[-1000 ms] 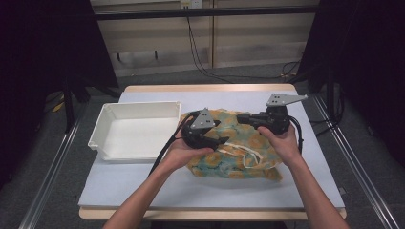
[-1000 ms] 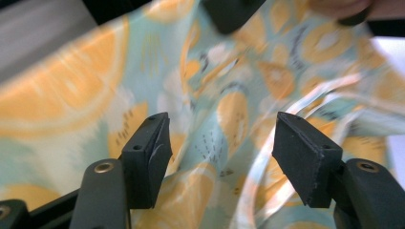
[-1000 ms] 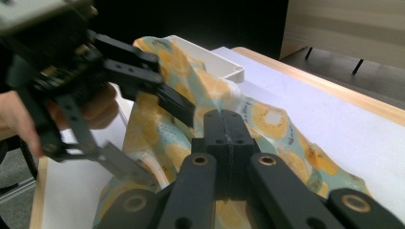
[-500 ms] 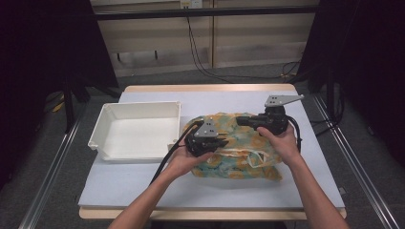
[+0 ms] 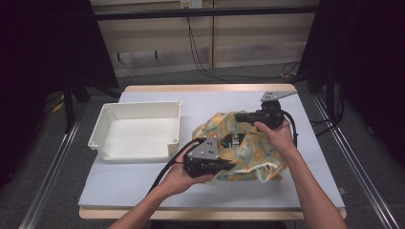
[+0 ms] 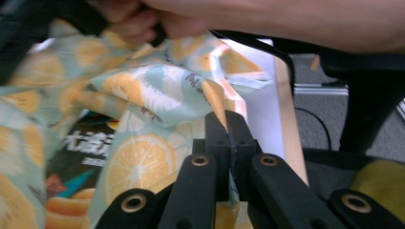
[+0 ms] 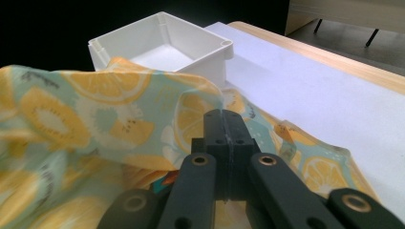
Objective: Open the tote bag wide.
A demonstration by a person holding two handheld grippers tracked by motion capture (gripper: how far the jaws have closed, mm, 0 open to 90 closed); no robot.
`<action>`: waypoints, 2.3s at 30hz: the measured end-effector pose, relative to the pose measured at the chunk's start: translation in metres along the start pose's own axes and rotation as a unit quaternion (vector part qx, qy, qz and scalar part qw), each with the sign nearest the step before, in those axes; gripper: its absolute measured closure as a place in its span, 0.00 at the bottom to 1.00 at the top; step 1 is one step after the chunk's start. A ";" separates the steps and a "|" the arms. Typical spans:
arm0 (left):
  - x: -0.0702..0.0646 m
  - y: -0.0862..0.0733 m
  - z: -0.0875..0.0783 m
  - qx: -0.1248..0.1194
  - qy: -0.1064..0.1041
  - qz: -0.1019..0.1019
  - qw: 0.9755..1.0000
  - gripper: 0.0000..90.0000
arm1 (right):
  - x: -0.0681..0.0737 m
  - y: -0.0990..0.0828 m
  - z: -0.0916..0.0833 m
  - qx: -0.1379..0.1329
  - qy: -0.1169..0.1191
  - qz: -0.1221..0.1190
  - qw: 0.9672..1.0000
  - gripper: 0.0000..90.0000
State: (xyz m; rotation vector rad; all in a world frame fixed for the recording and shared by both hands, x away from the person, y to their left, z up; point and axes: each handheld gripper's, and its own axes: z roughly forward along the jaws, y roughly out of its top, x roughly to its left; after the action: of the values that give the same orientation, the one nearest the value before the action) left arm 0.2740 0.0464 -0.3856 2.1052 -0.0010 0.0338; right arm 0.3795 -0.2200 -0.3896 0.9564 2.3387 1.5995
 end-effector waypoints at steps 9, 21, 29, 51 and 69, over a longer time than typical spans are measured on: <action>-0.027 -0.012 -0.002 0.004 -0.026 0.012 1.000 1.00 | -0.013 0.007 0.014 0.022 -0.017 0.007 1.000 1.00; -0.049 -0.029 0.000 0.006 -0.052 0.016 0.999 1.00 | -0.037 0.007 0.035 0.039 -0.018 0.033 0.999 1.00; -0.045 -0.041 0.008 0.026 -0.052 0.007 0.998 1.00 | -0.043 -0.003 0.061 0.058 -0.011 0.041 0.997 1.00; -0.044 -0.070 0.021 0.037 -0.037 -0.029 0.998 0.90 | -0.032 -0.012 0.053 0.044 -0.019 0.036 0.998 0.70; -0.040 -0.050 -0.007 -0.033 -0.002 -0.049 0.998 0.58 | 0.005 0.012 -0.009 0.000 -0.041 -0.001 0.999 0.35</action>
State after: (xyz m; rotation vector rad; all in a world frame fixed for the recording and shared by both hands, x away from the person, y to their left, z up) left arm 0.2350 0.0779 -0.4261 2.0369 0.0978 -0.0297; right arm 0.3769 -0.2215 -0.3744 0.9980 2.2842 1.5305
